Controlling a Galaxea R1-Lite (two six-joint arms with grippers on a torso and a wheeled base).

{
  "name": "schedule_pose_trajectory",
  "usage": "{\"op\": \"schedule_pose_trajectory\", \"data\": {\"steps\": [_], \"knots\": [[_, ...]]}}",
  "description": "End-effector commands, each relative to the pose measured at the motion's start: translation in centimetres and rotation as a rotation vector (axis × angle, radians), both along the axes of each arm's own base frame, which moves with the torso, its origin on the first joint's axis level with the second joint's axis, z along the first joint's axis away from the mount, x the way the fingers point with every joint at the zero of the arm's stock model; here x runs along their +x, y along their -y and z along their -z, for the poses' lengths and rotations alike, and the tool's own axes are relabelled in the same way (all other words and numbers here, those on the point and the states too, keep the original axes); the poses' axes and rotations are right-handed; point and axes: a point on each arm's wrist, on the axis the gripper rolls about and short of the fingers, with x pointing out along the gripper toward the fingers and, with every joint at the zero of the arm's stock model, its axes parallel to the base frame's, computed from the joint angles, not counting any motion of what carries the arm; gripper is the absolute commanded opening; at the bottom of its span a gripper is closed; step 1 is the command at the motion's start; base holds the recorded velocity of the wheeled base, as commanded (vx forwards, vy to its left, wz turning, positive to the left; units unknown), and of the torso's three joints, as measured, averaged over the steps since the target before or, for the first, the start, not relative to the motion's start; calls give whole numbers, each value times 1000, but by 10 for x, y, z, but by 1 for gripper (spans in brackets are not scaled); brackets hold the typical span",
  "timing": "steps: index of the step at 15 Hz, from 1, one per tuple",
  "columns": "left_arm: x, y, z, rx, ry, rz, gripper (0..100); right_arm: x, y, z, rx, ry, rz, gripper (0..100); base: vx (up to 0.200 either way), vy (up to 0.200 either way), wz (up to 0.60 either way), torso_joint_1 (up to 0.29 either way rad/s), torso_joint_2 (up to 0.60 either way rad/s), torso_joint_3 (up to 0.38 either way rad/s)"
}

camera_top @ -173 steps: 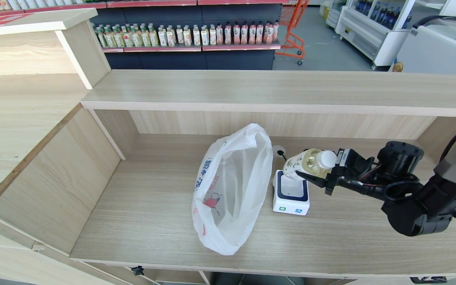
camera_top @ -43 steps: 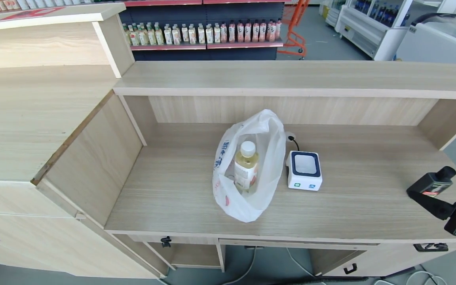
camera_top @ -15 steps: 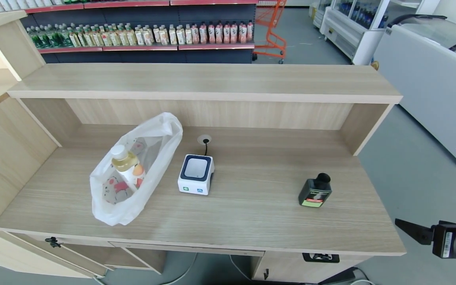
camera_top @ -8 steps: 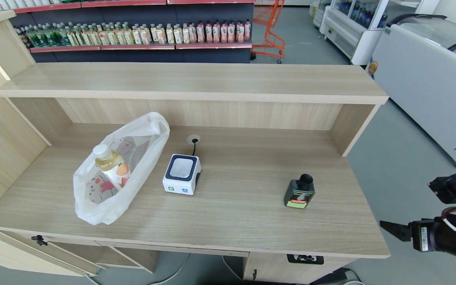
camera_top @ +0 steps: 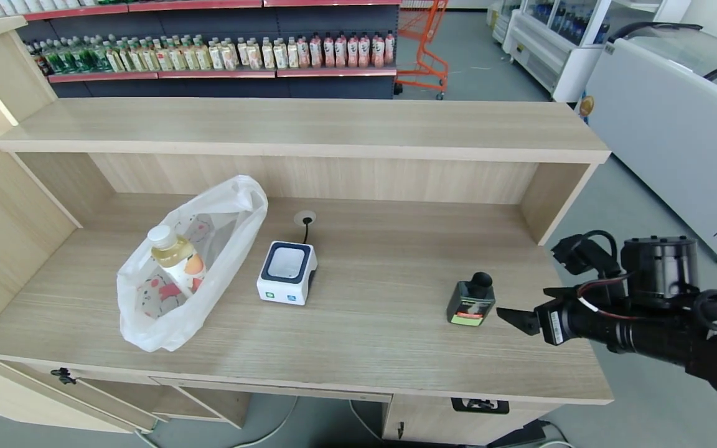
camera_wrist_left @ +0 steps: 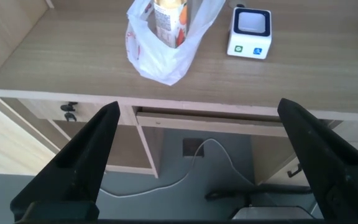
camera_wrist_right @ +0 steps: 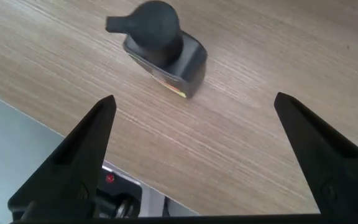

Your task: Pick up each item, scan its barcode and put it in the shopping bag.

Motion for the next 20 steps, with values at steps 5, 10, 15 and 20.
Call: {"op": "schedule_pose_trajectory", "data": {"steps": [5, 10, 15, 20], "knots": [[0, 0, 0, 0, -2, -1, 100, 42, -8, 25, -67, 30, -156, 100, 0, 0, 0, 0, 0, 0], [0, 0, 0, 0, -2, -1, 100, 65, -9, 42, -49, 22, -246, 100, 0, 0, 0, 0, 0, 0], [0, 0, 0, 0, -2, -1, 100, 97, -22, 54, -46, 48, -267, 100, 0, 0, 0, 0, 0, 0], [0, 0, 0, 0, -2, -1, 100, 106, -35, 60, -33, 47, -291, 0, 0, 0, 0, 0, 0, 0]]}}
